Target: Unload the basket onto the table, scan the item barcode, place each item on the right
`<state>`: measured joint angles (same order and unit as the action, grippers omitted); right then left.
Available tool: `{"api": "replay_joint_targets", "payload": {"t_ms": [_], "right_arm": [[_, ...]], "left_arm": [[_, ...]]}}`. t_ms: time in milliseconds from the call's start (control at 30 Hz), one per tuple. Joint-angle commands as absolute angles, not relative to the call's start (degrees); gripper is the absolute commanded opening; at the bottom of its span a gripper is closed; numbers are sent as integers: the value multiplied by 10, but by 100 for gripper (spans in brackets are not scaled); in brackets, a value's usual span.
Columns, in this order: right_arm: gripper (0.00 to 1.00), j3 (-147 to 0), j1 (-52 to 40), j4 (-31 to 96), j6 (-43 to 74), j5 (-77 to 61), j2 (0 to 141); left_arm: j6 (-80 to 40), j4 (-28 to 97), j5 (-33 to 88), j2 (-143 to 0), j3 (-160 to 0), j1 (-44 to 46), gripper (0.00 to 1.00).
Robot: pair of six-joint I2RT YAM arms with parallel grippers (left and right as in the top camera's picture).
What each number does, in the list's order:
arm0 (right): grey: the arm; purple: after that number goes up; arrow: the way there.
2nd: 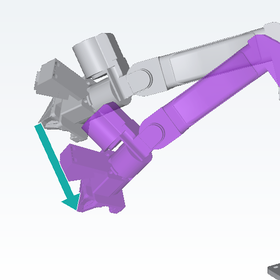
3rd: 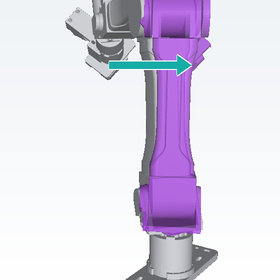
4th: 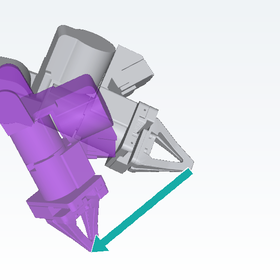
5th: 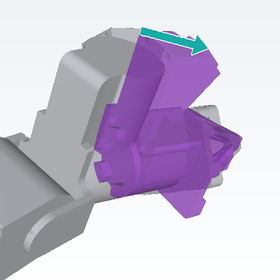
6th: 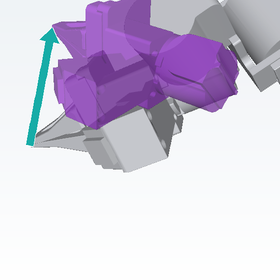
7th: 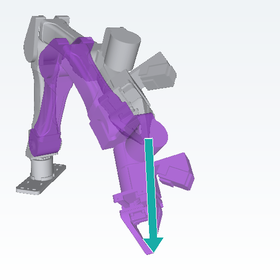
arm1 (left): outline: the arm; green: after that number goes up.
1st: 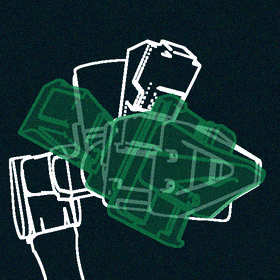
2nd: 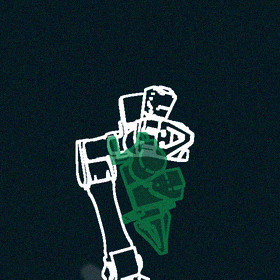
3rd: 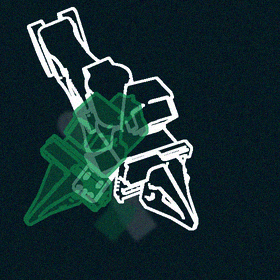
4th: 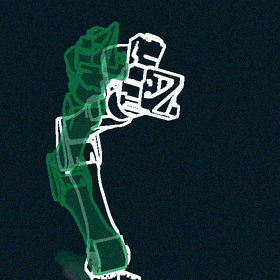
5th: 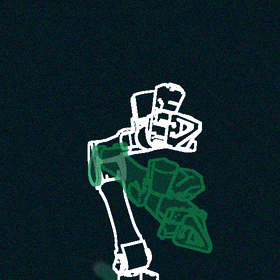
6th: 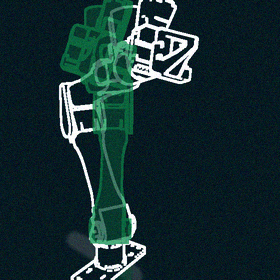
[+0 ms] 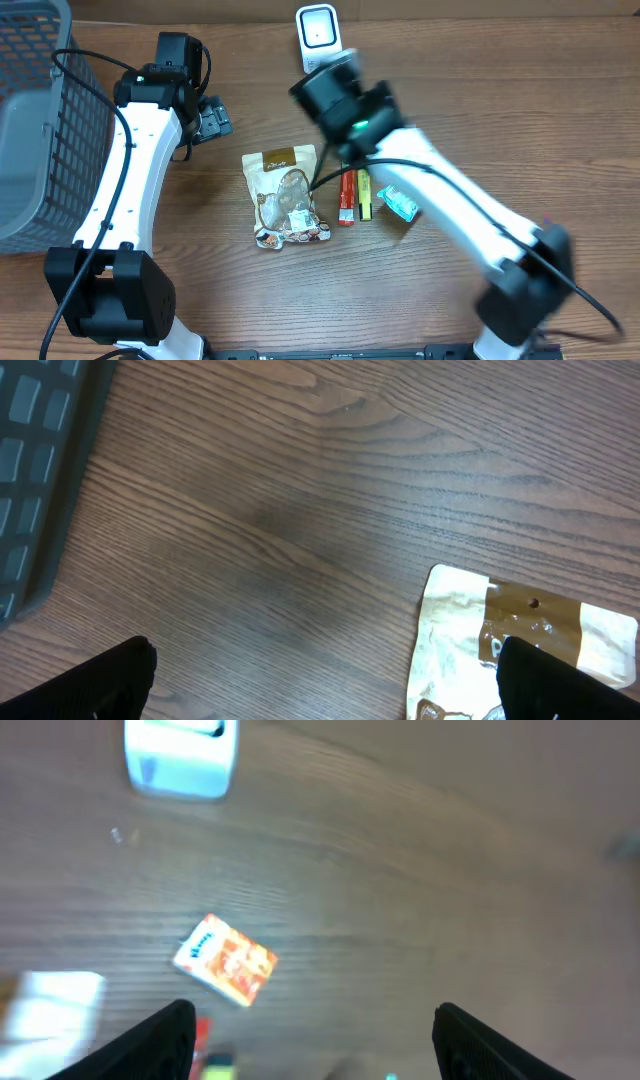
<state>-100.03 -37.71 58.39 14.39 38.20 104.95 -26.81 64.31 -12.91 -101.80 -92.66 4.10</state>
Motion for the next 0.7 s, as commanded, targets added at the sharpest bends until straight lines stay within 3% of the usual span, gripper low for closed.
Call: {"api": "replay_joint_targets", "payload": {"t_ms": [0,200,333,667], "right_arm": [[77,-1024,-324,640,345,241,974],[76,-1024,-207,823,489,60,931],[74,-1007,-165,919,512,16,934],[70,-903,-176,901,528,7,934]], "left_arm": [[-268,642,-137,-1016,-936,41,100],[-268,642,-137,-1016,-936,41,100],[-268,642,-137,-1016,-936,41,100],[-268,642,-137,-1016,-936,41,100]]}}
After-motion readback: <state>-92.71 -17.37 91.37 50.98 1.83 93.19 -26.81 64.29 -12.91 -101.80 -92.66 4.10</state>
